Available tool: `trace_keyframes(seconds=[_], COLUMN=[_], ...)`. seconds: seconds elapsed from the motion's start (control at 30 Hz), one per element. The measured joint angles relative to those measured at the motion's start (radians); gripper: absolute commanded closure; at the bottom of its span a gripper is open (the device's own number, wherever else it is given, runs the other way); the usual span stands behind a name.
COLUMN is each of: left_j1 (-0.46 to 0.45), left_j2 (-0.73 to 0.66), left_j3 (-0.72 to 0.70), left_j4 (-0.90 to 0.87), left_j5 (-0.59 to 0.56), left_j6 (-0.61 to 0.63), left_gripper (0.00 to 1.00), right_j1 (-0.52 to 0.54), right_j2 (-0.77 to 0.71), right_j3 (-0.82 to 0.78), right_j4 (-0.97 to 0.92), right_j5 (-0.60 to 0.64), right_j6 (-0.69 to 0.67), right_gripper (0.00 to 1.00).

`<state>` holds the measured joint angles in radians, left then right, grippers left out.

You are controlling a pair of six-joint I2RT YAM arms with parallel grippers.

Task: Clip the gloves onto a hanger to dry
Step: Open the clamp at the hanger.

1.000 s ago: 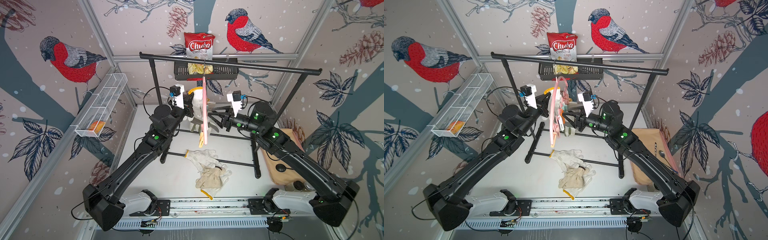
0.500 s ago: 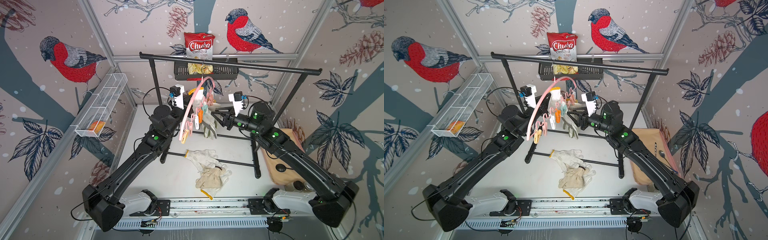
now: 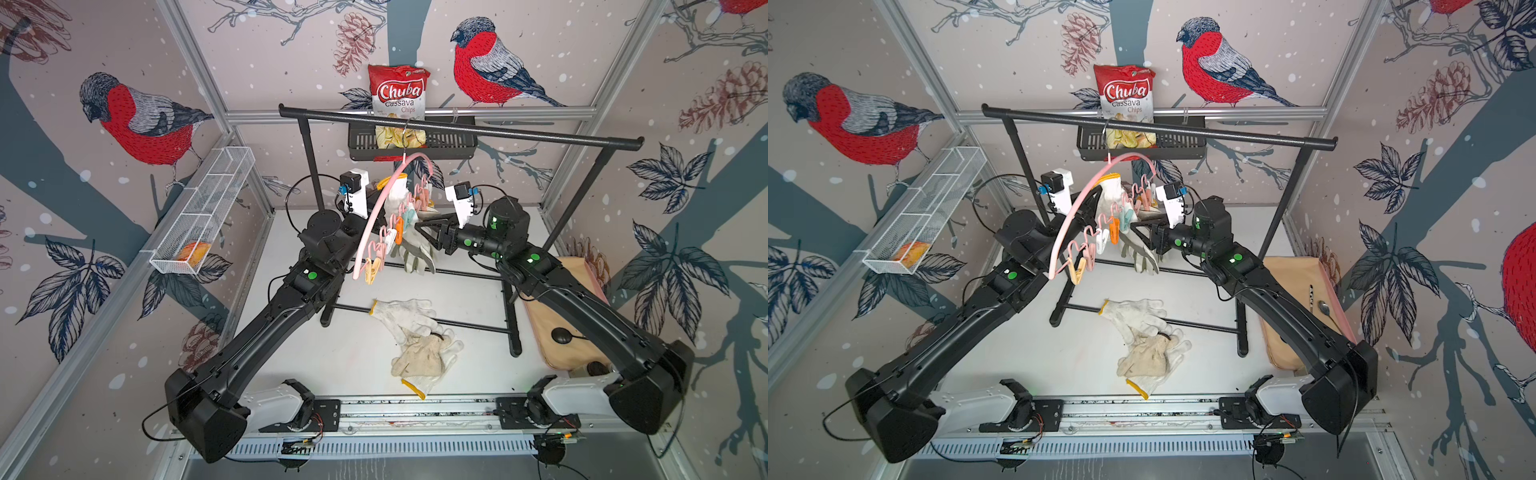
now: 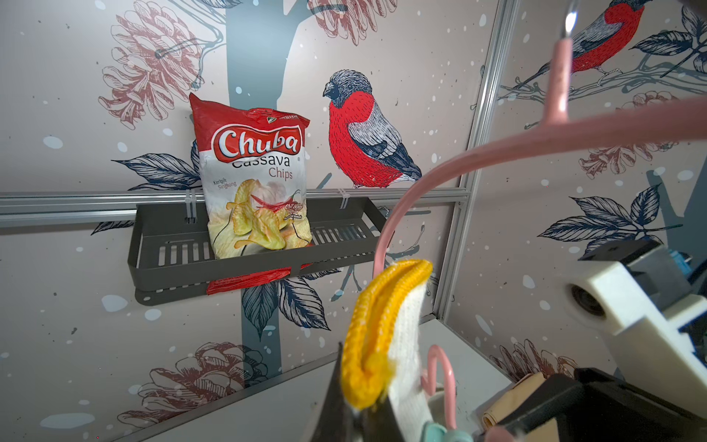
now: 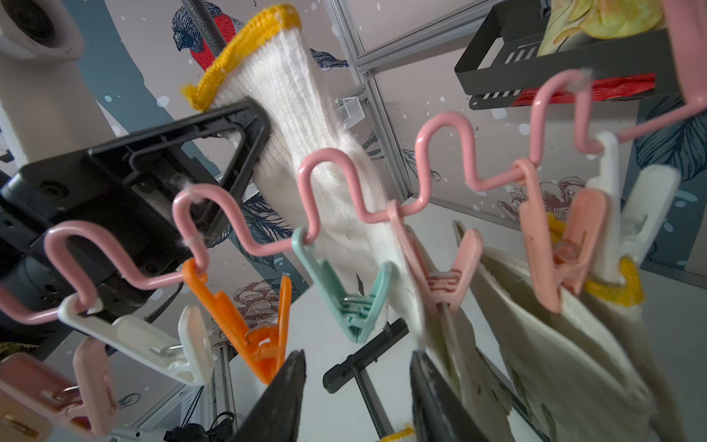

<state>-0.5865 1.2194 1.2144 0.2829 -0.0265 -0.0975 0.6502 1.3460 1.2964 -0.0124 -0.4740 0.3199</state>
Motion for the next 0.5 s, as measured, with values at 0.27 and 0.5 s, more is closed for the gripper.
trace_keyframes(seconds=[0.27,0.5], left_j1=[0.003,0.008], left_j2=[-0.001,-0.003], left_j3=[-0.002,-0.008], left_j4=[0.0,0.001], left_j5=[0.0,0.0], left_j6=[0.0,0.0], left_gripper=[1.0,1.0], right_j1=[0.013,0.031], right_j2=[0.059,0.09], right_j3=[0.057,0.082], right_j4=[0.0,0.003], right_j5=[0.021,0.022], right_j6=[-0.011,-0.012], right_gripper=[0.51,0.51])
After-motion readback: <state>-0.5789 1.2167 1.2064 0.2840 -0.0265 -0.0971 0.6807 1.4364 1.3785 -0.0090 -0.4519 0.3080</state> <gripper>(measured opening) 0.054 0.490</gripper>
